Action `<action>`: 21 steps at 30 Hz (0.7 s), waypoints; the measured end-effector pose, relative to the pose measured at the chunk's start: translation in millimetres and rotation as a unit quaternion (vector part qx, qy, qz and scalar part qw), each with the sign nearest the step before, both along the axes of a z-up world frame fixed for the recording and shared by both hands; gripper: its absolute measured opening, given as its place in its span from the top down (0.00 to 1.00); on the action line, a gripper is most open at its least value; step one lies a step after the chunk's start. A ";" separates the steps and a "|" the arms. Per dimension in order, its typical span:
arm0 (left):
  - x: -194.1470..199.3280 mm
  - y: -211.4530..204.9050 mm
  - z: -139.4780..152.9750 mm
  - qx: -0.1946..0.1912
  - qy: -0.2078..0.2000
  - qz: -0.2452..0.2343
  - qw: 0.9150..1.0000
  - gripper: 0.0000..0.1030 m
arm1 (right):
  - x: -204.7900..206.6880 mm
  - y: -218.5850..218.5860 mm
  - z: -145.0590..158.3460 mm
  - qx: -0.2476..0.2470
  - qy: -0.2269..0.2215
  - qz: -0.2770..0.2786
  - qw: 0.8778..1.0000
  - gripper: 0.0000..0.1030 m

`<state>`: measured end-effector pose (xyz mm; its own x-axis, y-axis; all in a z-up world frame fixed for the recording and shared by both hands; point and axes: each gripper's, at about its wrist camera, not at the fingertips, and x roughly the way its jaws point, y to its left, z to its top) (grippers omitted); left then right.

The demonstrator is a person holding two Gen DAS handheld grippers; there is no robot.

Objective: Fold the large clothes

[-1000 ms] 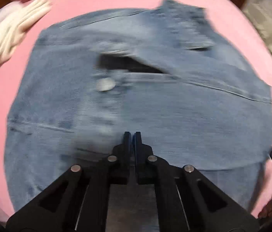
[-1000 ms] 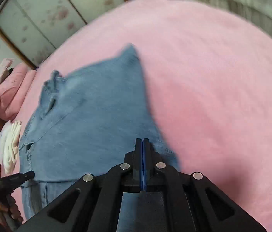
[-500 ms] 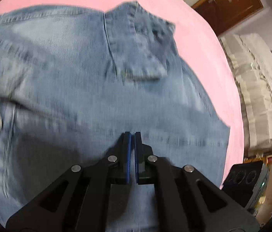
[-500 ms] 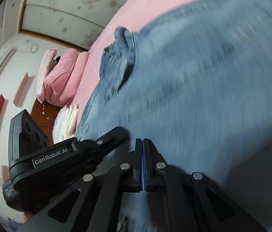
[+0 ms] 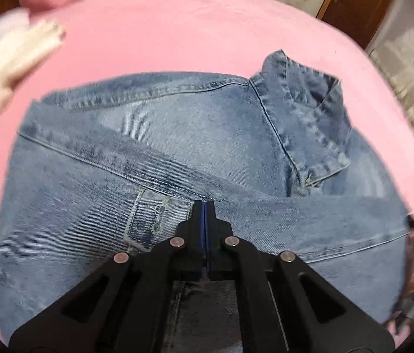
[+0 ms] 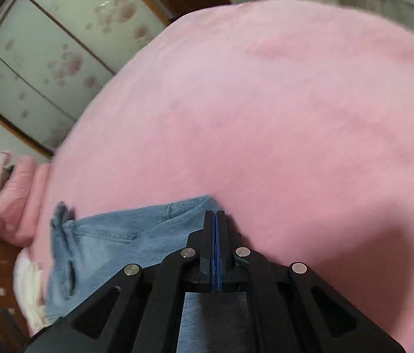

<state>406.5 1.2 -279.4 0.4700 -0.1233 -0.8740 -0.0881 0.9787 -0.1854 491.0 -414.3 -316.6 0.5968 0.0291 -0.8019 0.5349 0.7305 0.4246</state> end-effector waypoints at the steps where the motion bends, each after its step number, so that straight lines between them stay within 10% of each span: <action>1: -2.0 -6.9 4.1 0.010 -0.001 0.000 1.000 0.99 | 2.3 6.8 3.9 -0.006 0.005 -0.007 1.000 1.00; 8: -27.6 -63.2 25.8 -0.119 0.017 -0.026 0.992 0.99 | -1.2 134.1 1.4 0.128 -0.012 0.138 0.982 1.00; 12: -42.5 -73.7 16.6 -0.062 0.029 -0.042 0.997 0.99 | -13.3 194.4 -14.0 0.153 0.002 0.196 0.969 1.00; 18: -80.5 -11.2 10.2 0.062 0.020 -0.014 0.998 0.99 | -32.5 99.9 -14.6 0.097 0.011 0.100 0.990 1.00; 21: -90.5 24.1 7.1 -0.022 0.025 -0.015 0.999 0.99 | -48.8 32.0 -15.3 0.096 0.003 0.048 0.994 1.00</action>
